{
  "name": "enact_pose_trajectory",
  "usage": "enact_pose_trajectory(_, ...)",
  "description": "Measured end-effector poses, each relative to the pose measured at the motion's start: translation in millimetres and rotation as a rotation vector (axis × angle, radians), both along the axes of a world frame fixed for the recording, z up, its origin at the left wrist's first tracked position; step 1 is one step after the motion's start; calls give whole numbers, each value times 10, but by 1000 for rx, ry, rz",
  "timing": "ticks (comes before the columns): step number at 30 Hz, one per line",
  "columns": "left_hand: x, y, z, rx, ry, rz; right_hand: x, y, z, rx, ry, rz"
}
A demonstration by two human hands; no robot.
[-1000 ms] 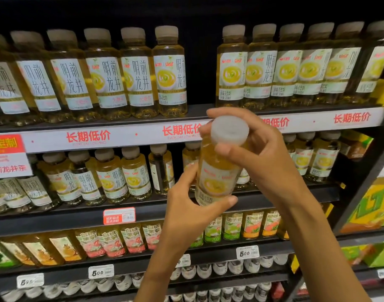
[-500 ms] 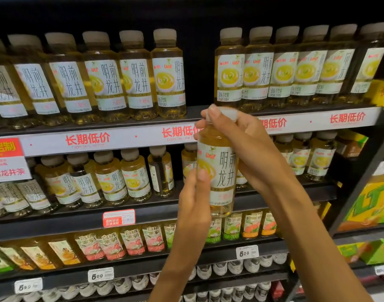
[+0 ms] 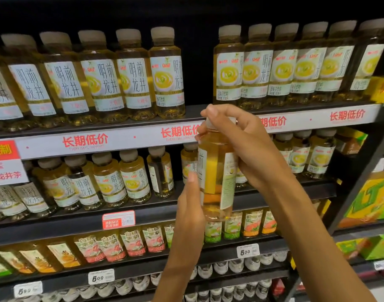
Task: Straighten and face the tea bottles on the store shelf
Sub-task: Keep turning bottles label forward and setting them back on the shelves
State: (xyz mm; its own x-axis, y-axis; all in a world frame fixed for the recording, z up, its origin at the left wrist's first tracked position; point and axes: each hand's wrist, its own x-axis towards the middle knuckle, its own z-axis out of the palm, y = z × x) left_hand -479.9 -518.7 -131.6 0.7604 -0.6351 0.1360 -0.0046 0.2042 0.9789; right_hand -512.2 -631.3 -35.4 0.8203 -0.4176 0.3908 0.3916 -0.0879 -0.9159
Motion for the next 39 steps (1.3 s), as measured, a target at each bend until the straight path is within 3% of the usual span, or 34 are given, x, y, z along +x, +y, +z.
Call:
enact_pose_trajectory(5,-80,-5,162,-20,-65,37,-2,-22,-16,-20,39,64)
enact_pose_trajectory(9,22,36,116,-44,99,-59,-7,-68,-56,67,-53,252)
enact_pose_trajectory(13,0,40,106,5,104,-108,-19,-55,-135,115,-132,272)
enact_pose_trajectory(17,6,-22,78,-66,-101,63,-47,-44,-120,-15,-107,111)
enact_pose_trajectory(22,-68,-77,105,-120,-311,112,-60,56,-53,-108,-84,-23)
enact_pose_trajectory(26,12,-82,59,-141,-253,57,-55,-25,-55,-129,-31,72)
enact_pose_trajectory(33,79,-75,23,-72,105,-243,-5,-84,-134,75,-102,393)
enact_pose_trajectory(36,68,-124,14,-31,156,-174,-2,-78,-151,72,-93,313)
enact_pose_trajectory(39,50,-94,-23,-38,63,-39,-29,-71,-158,-31,-78,131)
